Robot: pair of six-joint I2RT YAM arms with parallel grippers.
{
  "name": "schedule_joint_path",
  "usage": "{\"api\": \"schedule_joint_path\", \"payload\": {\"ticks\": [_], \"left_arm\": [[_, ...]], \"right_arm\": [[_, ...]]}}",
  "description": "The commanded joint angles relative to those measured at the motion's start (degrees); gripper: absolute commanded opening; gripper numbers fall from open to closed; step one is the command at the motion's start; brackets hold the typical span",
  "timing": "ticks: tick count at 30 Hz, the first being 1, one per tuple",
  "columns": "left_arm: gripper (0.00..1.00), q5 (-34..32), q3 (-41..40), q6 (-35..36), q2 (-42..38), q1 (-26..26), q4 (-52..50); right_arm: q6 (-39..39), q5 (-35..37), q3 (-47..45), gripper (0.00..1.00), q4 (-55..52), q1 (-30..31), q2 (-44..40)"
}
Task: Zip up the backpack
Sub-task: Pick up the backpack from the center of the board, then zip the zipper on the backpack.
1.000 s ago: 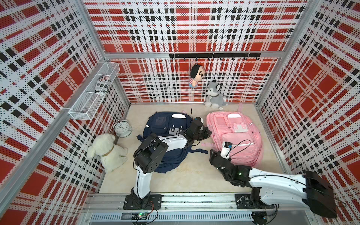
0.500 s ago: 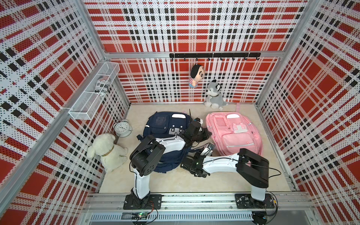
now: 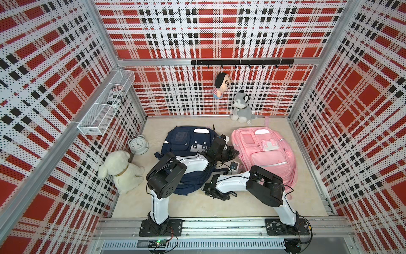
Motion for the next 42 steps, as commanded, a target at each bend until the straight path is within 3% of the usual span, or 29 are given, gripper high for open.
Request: {"api": "schedule_joint_path", "payload": {"ticks": [1,5,15,22,30,42], "left_arm": [[0.0,2.4,0.73,-0.55,-2.51,-0.31,4.97],[0.0,1.86,0.12,-0.6,-2.83,-0.3,5.04],[0.0,1.59,0.11,-0.9,-2.98,-0.48,5.23],[0.0,1.58,-0.02,-1.08,-2.58,-0.48,5.25],[0.0,1.67,0.02,-1.08,-2.55,-0.35,5.32],[0.0,1.37,-1.25,-1.07,-3.12,0.4,5.63]], "right_arm": [[29.4,1.38,0.53,0.47,-5.67,-0.7,1.49],[29.79,0.68,-2.15,0.45,-2.86,-1.35,0.74],[11.32,0.69,-6.02,0.47,16.74,-5.99,-1.95],[6.75,0.78,-4.88,0.49,20.86,-7.36,-0.96],[-1.14,0.15,-10.44,0.17,31.63,-8.17,-4.05],[-1.91,-0.82,-11.78,0.05,32.24,-8.29,-5.05]]}}
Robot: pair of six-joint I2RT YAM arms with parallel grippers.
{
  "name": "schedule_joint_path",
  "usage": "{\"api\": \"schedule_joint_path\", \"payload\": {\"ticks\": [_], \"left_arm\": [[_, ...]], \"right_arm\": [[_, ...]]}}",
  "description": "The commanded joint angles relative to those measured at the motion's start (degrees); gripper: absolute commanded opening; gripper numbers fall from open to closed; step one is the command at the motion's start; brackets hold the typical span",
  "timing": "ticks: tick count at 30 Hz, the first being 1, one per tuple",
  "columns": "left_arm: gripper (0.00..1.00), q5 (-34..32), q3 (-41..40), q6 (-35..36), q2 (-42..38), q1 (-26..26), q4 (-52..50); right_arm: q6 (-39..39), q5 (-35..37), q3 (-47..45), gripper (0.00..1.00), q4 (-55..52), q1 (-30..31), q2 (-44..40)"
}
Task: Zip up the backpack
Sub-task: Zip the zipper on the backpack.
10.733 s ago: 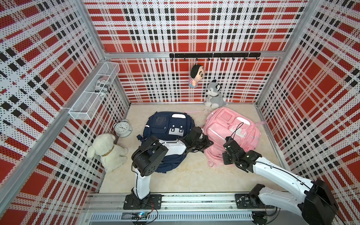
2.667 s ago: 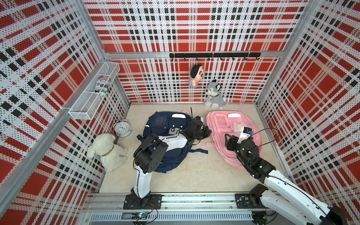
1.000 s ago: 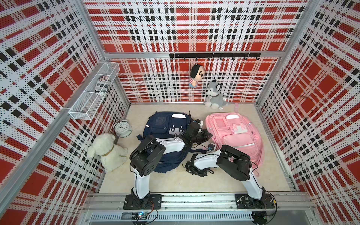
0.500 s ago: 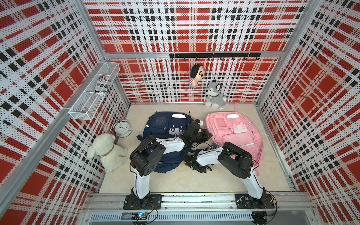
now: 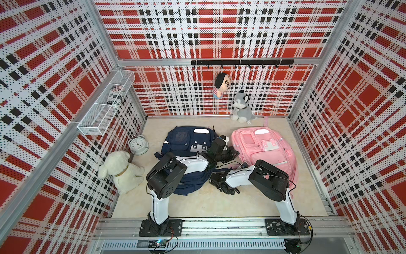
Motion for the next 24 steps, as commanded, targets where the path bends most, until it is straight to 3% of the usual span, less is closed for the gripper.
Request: {"api": "schedule_joint_path", "payload": {"ticks": [1,4,7,12,24], "left_arm": [[0.0,0.89,-0.35,-0.01,-3.04,0.36,4.42],[0.0,0.98,-0.36,0.01,-2.84,0.36,4.43],[0.0,1.17,-0.35,0.01,-2.72,0.45,4.48],[0.0,1.17,-0.37,-0.01,-2.58,0.54,4.56],[0.0,0.91,-0.59,0.14,-2.54,0.63,4.6]], "right_arm": [[0.07,-0.39,-0.99,0.04,-0.19,-0.29,-2.29],[0.56,-0.67,-1.39,0.04,-0.34,-0.29,-2.64],[2.69,-0.93,-1.04,0.2,-2.49,-0.2,-2.57],[5.54,-0.35,-0.61,0.3,-5.42,0.49,-2.47],[7.3,3.99,0.42,0.3,-8.53,1.14,-2.82]]}}
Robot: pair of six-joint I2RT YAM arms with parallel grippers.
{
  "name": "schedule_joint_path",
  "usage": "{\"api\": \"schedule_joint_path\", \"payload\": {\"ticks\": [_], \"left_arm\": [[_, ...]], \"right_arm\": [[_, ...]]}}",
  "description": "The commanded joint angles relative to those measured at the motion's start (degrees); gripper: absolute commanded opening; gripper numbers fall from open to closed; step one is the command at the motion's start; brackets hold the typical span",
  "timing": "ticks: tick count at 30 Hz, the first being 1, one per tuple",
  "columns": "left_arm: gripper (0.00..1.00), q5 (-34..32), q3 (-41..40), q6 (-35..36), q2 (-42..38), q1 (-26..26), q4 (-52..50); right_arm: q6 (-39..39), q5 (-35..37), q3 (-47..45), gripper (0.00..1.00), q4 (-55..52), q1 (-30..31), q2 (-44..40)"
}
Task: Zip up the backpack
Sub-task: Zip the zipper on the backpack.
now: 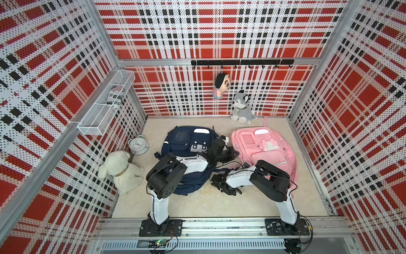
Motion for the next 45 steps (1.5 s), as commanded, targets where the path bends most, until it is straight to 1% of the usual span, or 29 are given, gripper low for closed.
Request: {"api": "schedule_joint_path", "payload": {"ticks": [1,9,18,22,27,33,37,39,42,45], "left_arm": [[0.0,0.43,-0.26,-0.01,-2.44,0.27,3.82],[0.0,0.43,-0.33,-0.02,-2.34,0.29,3.92],[0.0,0.42,-0.55,0.0,-1.99,0.39,3.9],[0.0,0.43,-0.53,0.02,-2.05,0.54,3.88],[0.0,0.35,-0.72,0.07,-2.27,0.55,3.9],[0.0,0.34,-0.74,0.05,-2.18,0.74,3.9],[0.0,0.25,-0.78,-0.01,-2.22,0.82,3.9],[0.0,0.25,-0.73,0.0,-2.13,0.88,3.9],[0.0,0.34,-0.66,0.0,-2.08,0.91,3.84],[0.0,0.34,-0.85,-0.09,-2.07,1.0,3.91]], "right_arm": [[5.19,3.83,0.87,0.29,-2.72,0.97,-2.02],[3.98,5.74,2.05,0.24,-3.15,1.37,-1.49],[3.69,6.5,0.69,0.22,-1.49,0.99,-1.83],[-0.56,6.32,-1.45,0.21,3.56,0.59,-3.09],[-7.55,4.95,-5.42,0.18,12.78,-0.53,-5.5],[-11.95,4.86,-5.96,0.17,16.49,-0.76,-5.89],[-12.47,4.55,-6.4,0.13,17.24,-0.95,-6.09],[-14.21,4.31,-6.99,0.1,19.16,-0.99,-6.45],[-16.14,3.96,-7.71,0.0,21.27,-1.23,-6.85],[-16.15,3.43,-8.2,0.0,21.92,-1.43,-7.02]]}}
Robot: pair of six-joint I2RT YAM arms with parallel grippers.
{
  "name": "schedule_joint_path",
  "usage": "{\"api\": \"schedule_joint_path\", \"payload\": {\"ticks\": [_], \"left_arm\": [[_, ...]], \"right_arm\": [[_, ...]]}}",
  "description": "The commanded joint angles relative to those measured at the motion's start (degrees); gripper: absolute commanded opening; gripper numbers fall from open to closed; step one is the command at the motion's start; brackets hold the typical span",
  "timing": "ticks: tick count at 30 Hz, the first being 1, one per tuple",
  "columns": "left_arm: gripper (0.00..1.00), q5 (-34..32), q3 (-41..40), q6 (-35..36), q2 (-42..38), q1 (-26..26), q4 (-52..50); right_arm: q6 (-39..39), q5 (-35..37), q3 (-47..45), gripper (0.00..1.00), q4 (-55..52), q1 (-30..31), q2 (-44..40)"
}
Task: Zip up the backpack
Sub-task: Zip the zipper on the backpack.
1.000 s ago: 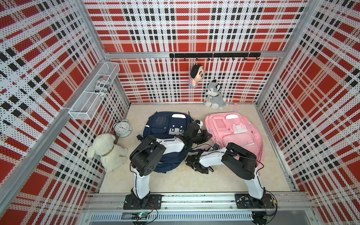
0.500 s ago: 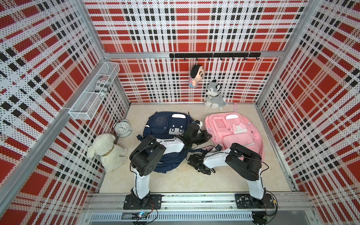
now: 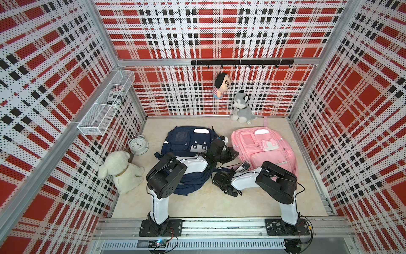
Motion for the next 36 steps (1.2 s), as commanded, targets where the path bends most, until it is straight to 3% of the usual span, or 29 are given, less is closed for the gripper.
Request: {"api": "schedule_joint_path", "payload": {"ticks": [1,10,22,30,36], "left_arm": [[0.0,0.29,-0.2,0.15,-2.07,0.71,3.2],[0.0,0.21,-0.1,0.3,-2.05,1.48,3.21],[0.0,0.12,0.36,0.93,-0.6,3.06,3.4],[0.0,-0.74,0.45,1.63,0.35,4.2,3.36],[0.0,-0.94,0.94,1.99,1.65,5.28,3.37]], "right_arm": [[-1.99,-0.38,-0.92,0.0,1.76,-0.6,-1.93],[-7.55,-6.41,-1.97,0.0,4.9,-0.42,-3.49],[-30.74,-24.7,-13.08,0.0,22.99,-0.34,-14.18],[-42.89,-33.12,-11.53,0.0,20.26,0.02,-16.4],[-47.16,-37.24,-13.4,0.0,15.03,0.19,-21.87]]}}
